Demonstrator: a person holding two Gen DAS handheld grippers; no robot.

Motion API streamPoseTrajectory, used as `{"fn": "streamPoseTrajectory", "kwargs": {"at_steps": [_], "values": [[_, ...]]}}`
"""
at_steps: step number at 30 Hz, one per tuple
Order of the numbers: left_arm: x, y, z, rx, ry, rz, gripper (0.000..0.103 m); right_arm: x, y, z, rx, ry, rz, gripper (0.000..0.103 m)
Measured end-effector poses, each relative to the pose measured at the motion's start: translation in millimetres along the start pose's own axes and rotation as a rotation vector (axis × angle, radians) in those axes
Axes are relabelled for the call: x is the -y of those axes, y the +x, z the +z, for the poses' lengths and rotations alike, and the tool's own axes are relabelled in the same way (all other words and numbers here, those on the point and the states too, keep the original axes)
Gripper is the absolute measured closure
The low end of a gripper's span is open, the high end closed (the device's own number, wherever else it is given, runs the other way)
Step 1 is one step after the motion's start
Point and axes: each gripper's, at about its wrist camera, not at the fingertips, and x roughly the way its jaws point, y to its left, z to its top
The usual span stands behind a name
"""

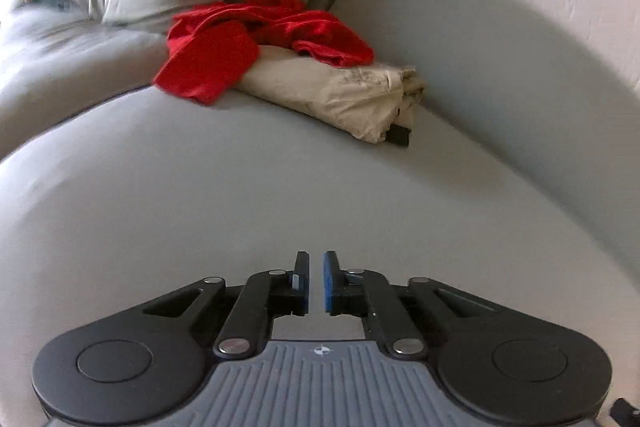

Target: Fold clothes

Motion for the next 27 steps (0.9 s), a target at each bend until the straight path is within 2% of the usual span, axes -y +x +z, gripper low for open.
{"fn": "streamPoseTrajectory", "kwargs": {"at_steps": [1, 4, 6, 9, 12, 14, 16, 18, 21, 24, 27], "values": [[-10.7, -10.7, 2.3, -0.004, -0.019, -0.020, 0.094, 5.9, -12.7, 4.8, 0.036, 0.017, -0.027, 0.093], [-21.0, -48.7, -19.9, -0.086, 0.028, -0.128, 0.081, 14.2, -40.5, 5.0, -0.005, 0.058, 0.031, 0.093], [-16.3, -70.1, -43.9, -0.084, 0.112, -0.186, 0.080, 16.8, -60.2, -2.7, -0.041, 0.006, 0.058, 0.093], [-9.2, -101.1, -79.7, -0.080, 0.238, -0.269, 0.080, -8.0, -82.2, -30.3, -0.101, -0.153, 0.087, 0.092], [2.4, -100.1, -104.6, -0.059, 0.331, -0.219, 0.084, -47.3, -79.7, -61.1, -0.150, -0.372, 0.071, 0.089], [2.4, -100.9, -118.7, -0.053, 0.380, -0.175, 0.090, -72.8, -74.1, -85.6, -0.170, -0.534, 0.029, 0.066], [-4.0, -103.2, -130.0, -0.054, 0.416, -0.123, 0.090, -82.0, -69.4, -109.8, -0.210, -0.667, -0.054, 0.067], [-11.9, -116.0, -127.3, -0.087, 0.413, -0.096, 0.091, -78.9, -74.7, -127.8, -0.229, -0.749, -0.130, 0.068], [-21.4, -136.2, -127.8, -0.155, 0.429, -0.060, 0.091, -68.8, -105.2, -137.4, -0.276, -0.778, -0.147, 0.068], [-27.1, -165.7, -140.2, -0.135, 0.412, -0.144, 0.091, -60.9, -138.5, -145.1, -0.289, -0.753, -0.175, 0.067], [-18.7, -183.9, -150.4, -0.106, 0.400, -0.208, 0.088, -58.5, -161.2, -138.8, -0.254, -0.675, -0.115, 0.067]]}}
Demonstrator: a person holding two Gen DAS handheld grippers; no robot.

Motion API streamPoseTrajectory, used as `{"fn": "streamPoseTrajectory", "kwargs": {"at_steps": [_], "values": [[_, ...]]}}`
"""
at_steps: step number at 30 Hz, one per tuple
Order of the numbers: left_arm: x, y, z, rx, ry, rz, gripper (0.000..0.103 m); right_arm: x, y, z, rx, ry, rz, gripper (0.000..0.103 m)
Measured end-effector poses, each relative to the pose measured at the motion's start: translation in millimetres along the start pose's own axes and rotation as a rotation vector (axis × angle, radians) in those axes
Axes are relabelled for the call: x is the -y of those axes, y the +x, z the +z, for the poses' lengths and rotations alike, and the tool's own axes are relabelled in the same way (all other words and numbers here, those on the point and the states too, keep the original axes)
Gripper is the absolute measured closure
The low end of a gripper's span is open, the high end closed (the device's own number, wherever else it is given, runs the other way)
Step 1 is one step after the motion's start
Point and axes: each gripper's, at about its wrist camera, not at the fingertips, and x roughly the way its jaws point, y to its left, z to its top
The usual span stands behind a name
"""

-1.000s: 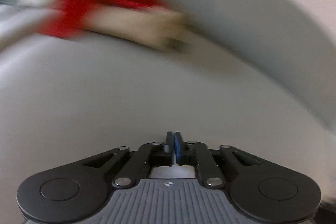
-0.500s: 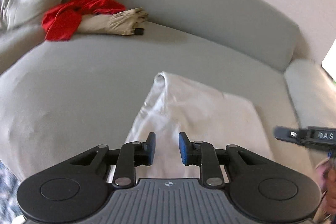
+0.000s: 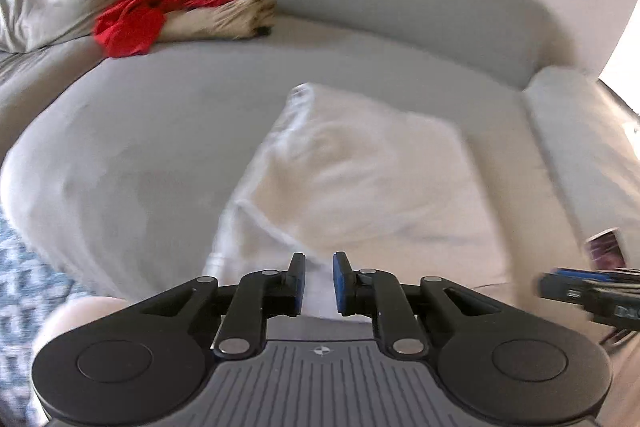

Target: Fold clothes

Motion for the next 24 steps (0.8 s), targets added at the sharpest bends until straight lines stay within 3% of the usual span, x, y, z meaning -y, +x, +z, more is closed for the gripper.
{"fn": "streamPoseTrajectory", "kwargs": {"at_steps": [4, 9, 12, 16, 18, 24], "values": [[32.4, 13.8, 4.9, -0.003, 0.101, 0.097, 0.085, -10.9, -4.0, 6.3, 0.051, 0.012, 0.046, 0.067], [34.7, 24.1, 12.4, -0.031, 0.082, 0.103, 0.084, -23.9, 3.8, 5.3, 0.032, -0.028, 0.028, 0.067], [35.3, 24.9, 12.6, -0.049, 0.083, 0.120, 0.077, -20.7, -2.0, 2.3, 0.040, -0.018, 0.026, 0.067], [36.0, 22.5, 9.7, -0.078, 0.051, 0.115, 0.072, -11.7, -2.7, 0.1, 0.044, 0.047, 0.031, 0.056], [36.4, 22.8, 10.0, -0.083, 0.053, 0.119, 0.070, -8.1, -3.2, -0.9, 0.047, 0.070, 0.044, 0.056], [34.5, 24.0, 15.0, -0.084, 0.047, 0.129, 0.068, -10.0, -8.9, 3.1, 0.106, 0.065, 0.062, 0.055]]}}
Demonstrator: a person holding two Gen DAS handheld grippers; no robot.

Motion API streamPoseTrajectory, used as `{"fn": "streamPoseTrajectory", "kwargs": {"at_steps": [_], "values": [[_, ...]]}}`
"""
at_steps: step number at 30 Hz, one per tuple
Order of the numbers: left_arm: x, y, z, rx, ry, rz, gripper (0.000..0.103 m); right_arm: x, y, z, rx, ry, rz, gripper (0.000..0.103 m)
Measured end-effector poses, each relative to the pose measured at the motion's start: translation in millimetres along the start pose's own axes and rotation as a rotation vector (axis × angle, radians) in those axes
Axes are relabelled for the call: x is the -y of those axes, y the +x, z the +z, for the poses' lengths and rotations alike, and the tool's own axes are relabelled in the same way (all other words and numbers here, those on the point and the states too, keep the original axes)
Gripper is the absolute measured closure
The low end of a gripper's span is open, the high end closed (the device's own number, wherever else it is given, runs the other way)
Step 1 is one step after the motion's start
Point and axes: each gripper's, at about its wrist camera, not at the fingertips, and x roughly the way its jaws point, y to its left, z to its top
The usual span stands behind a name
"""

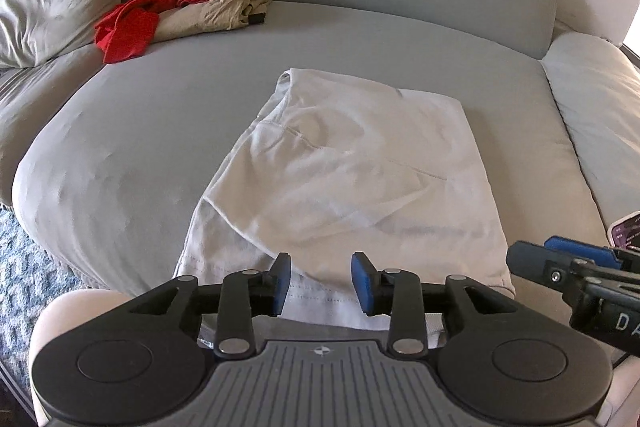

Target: Fold clothes

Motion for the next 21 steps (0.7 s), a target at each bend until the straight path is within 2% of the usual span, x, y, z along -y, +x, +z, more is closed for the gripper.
{"fn": "streamPoseTrajectory", "kwargs": {"at_steps": [6, 8, 9, 10, 11, 13, 15, 17, 19, 20, 21], "values": [[-3.5, 3.1, 3.3, 0.007, -0.018, 0.002, 0.063, -11.1, 2.5, 2.2, 0.018, -0.030, 0.033, 0.055], [-5.4, 11.0, 2.6, 0.013, -0.034, -0.038, 0.062, -16.7, 6.6, 1.8, 0.021, -0.061, 0.042, 0.056], [-6.3, 15.0, 2.2, 0.016, -0.042, -0.058, 0.065, -19.7, 9.7, 1.1, 0.022, -0.082, 0.046, 0.056], [-7.3, 19.3, 1.7, 0.015, -0.050, -0.077, 0.072, -21.9, 13.4, -0.2, 0.020, -0.098, 0.050, 0.056], [-8.4, 26.1, -1.0, -0.022, -0.047, -0.079, 0.075, -23.4, 18.0, -2.1, 0.008, -0.112, 0.056, 0.059], [-10.0, 22.3, -8.3, -0.011, -0.003, -0.072, 0.075, -24.1, 28.5, -9.4, -0.075, -0.138, 0.038, 0.063], [-21.4, 16.3, -13.2, -0.081, -0.009, -0.072, 0.073, -24.2, 27.9, -17.9, -0.124, -0.176, 0.023, 0.063], [-33.5, 9.9, -18.2, -0.148, -0.017, -0.074, 0.077, -17.9, 19.7, -23.8, -0.184, -0.168, 0.033, 0.060], [-58.4, -1.5, -23.9, -0.147, -0.065, -0.099, 0.080, -7.2, 10.6, -27.9, -0.260, -0.123, 0.053, 0.053], [-71.5, -8.7, -23.9, -0.118, -0.102, -0.110, 0.078, 2.1, 4.2, -29.2, -0.261, -0.083, 0.068, 0.050], [-85.1, -15.7, -21.4, -0.083, -0.146, -0.123, 0.068, 13.2, -3.5, -29.0, -0.243, -0.030, 0.093, 0.049]]}}
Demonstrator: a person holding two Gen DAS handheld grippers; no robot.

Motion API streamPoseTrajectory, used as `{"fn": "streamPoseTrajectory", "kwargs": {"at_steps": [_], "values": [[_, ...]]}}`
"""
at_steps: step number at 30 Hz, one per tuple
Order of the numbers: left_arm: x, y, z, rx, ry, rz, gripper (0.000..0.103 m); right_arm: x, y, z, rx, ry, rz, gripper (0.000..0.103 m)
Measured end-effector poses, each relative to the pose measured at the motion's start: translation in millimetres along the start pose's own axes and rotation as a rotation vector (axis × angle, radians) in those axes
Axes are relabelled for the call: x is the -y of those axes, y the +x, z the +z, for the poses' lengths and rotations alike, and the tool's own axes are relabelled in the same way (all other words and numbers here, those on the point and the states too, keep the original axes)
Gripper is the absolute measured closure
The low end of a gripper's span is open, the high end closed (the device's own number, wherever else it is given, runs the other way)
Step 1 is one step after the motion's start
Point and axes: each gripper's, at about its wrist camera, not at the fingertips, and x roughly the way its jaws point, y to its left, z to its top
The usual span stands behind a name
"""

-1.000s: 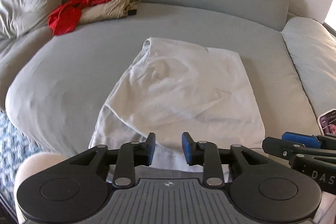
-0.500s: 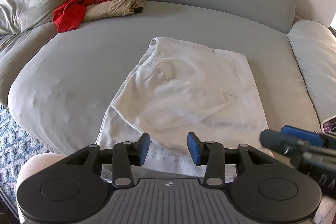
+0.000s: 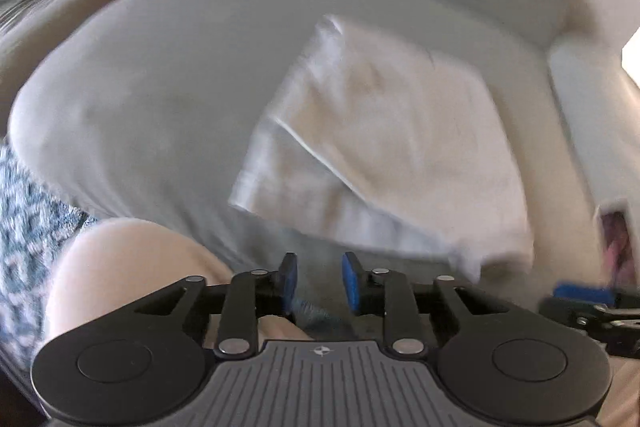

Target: Fold clothes

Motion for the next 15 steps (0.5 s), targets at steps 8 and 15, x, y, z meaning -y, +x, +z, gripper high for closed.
{"fn": "streamPoseTrajectory", "kwargs": {"at_steps": [8, 15], "values": [[-63.5, 17.8, 62.9, 0.073, -0.216, -0.207, 0.037, 83.1, -11.3, 23.4, 0.142, 0.451, 0.251, 0.033], [-71.9, 70.5, 95.7, -0.018, -0.221, -0.295, 0.035, 106.8, 28.2, 44.7, 0.120, 0.600, 0.328, 0.035]]}}
